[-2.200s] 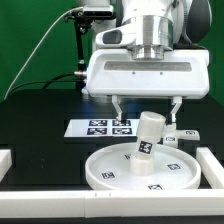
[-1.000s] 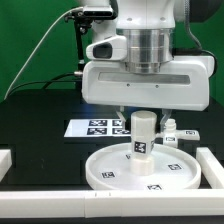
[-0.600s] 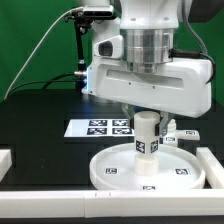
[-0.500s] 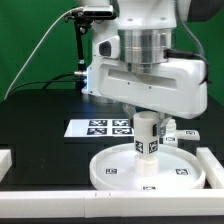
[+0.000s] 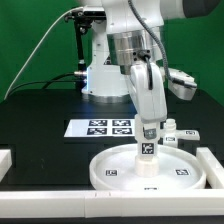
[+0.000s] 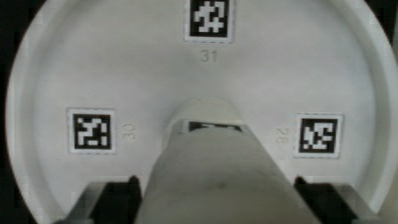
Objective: Assemble round table
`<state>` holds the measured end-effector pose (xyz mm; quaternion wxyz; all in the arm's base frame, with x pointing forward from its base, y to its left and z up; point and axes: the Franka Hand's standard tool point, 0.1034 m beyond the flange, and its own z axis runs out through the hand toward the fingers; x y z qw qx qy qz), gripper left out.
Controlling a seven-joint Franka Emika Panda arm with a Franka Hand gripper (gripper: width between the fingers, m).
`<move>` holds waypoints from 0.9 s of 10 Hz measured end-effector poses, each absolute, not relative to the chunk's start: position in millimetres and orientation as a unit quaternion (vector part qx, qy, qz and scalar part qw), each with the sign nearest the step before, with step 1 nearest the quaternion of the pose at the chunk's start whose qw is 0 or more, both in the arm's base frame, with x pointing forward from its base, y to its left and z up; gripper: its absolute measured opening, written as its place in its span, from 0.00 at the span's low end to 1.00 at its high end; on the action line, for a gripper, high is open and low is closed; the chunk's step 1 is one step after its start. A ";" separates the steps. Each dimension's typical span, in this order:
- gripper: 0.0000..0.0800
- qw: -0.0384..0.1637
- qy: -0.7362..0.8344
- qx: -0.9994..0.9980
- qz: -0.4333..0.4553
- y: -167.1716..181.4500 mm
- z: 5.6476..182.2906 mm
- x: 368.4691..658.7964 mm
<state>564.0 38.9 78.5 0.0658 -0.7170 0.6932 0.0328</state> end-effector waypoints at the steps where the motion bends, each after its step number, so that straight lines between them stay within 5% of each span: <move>1: 0.60 0.066 0.685 -0.725 0.032 39.0 78.3 563.9; 3: 0.80 0.064 0.595 -0.801 0.031 37.0 83.1 565.3; 9: 0.81 0.061 0.354 -0.933 0.013 37.4 84.7 564.8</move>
Offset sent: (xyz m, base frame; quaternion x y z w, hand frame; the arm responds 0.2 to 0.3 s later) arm -0.0024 0.0096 0.0108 -0.0368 0.0099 -0.4391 0.8976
